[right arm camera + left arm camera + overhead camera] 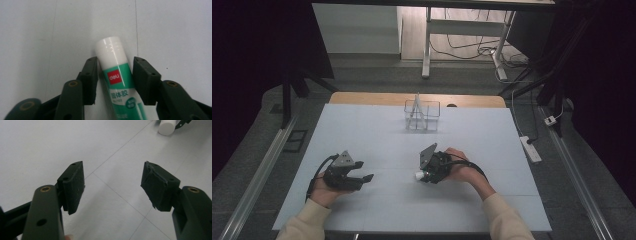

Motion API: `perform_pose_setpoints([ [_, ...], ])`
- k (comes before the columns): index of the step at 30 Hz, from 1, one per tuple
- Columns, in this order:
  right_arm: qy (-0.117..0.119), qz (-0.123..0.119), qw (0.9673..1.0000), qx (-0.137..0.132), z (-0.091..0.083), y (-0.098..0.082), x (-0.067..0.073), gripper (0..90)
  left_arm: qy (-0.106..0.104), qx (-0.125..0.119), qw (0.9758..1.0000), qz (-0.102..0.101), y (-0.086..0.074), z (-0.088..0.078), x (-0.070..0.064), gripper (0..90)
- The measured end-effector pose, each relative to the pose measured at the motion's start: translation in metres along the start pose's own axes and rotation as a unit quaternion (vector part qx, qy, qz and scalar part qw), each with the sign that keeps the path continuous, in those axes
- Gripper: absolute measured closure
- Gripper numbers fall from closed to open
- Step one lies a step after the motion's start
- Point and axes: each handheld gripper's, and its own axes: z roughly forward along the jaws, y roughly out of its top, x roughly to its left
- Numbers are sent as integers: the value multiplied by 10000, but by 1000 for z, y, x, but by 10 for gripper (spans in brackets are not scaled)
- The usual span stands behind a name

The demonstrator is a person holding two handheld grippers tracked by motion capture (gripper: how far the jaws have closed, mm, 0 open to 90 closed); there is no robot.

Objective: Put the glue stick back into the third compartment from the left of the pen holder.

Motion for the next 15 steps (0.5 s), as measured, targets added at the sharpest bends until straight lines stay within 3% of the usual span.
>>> perform_pose_setpoints([
  [3,-60,7,10000,3,-1,-1,-1,635,-4,-1,10000,-7,0,0,0,353],
  [10,-100,84,9999,49,-2,-1,-1,643,-8,-21,10000,-23,-1,-1,1,353],
  [15,-103,313,9995,4,-7,-4,-6,643,-3,-26,10000,-34,-1,-1,2,353],
])
